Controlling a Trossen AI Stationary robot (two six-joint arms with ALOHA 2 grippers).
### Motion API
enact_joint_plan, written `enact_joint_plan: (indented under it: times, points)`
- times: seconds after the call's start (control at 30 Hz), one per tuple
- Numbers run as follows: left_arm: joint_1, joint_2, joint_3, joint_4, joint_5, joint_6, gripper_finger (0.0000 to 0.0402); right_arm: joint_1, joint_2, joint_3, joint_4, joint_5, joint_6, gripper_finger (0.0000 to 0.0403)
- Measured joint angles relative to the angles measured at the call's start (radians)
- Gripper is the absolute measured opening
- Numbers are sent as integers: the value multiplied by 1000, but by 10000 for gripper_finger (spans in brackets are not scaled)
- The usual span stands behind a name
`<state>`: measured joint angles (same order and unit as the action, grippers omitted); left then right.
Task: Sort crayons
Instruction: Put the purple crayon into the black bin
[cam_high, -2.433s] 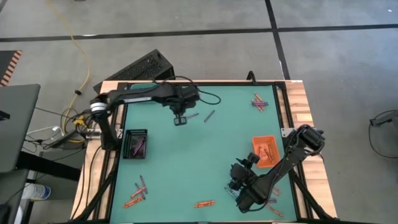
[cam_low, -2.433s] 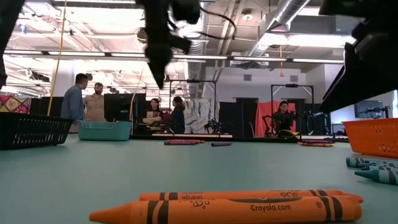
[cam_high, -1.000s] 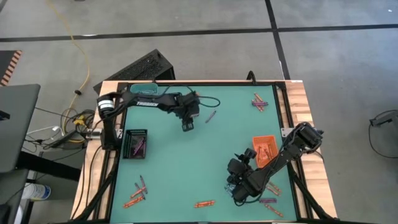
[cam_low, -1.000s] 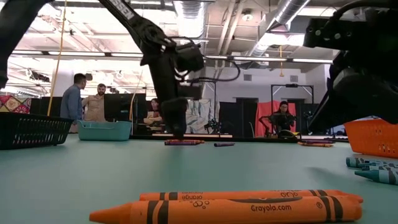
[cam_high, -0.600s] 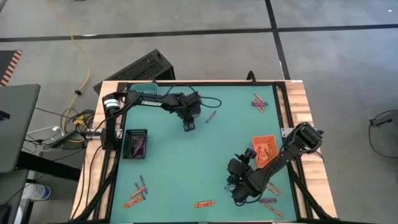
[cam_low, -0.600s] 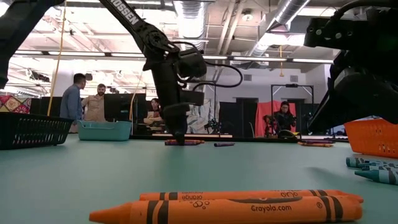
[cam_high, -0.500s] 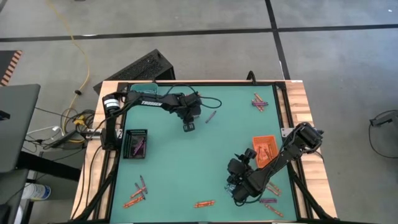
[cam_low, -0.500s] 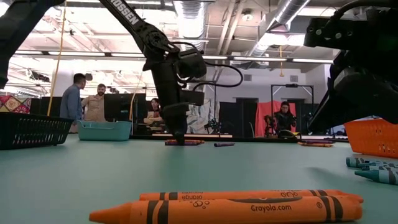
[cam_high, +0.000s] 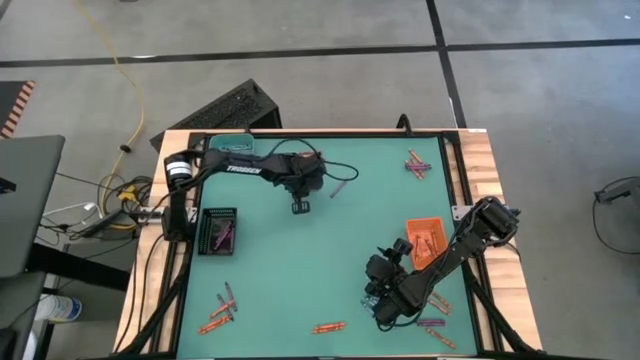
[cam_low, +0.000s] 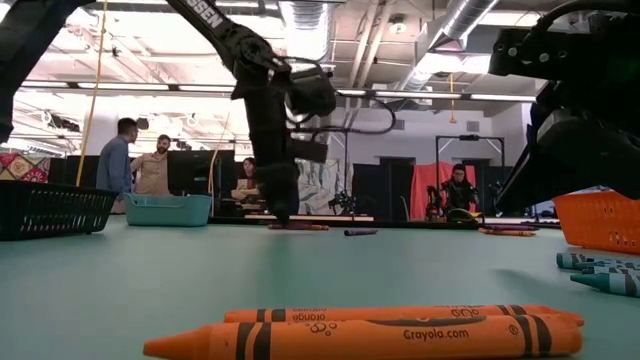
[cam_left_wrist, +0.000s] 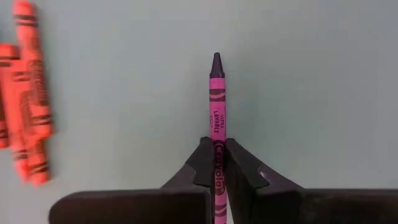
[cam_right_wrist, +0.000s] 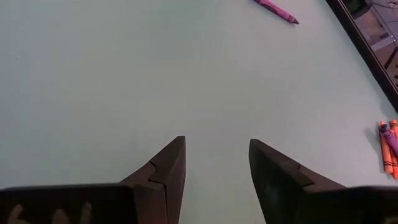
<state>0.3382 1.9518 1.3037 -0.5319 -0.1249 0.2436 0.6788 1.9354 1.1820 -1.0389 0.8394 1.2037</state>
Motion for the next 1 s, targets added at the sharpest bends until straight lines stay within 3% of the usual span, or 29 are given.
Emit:
enact_joint_plan:
  times: [0.5,0.77,1.0]
  points:
    - [-83,-185,102,-461,-146,-8,0,-7,0,0,-24,7,-7,175]
    - [-155,-342,100,-721,-196,-240,0,-26,0,0,-34,58,-38,175]
    - [-269,-525,10,-779,-194,-471,0,-48,0,0,-34,100,-93,175]
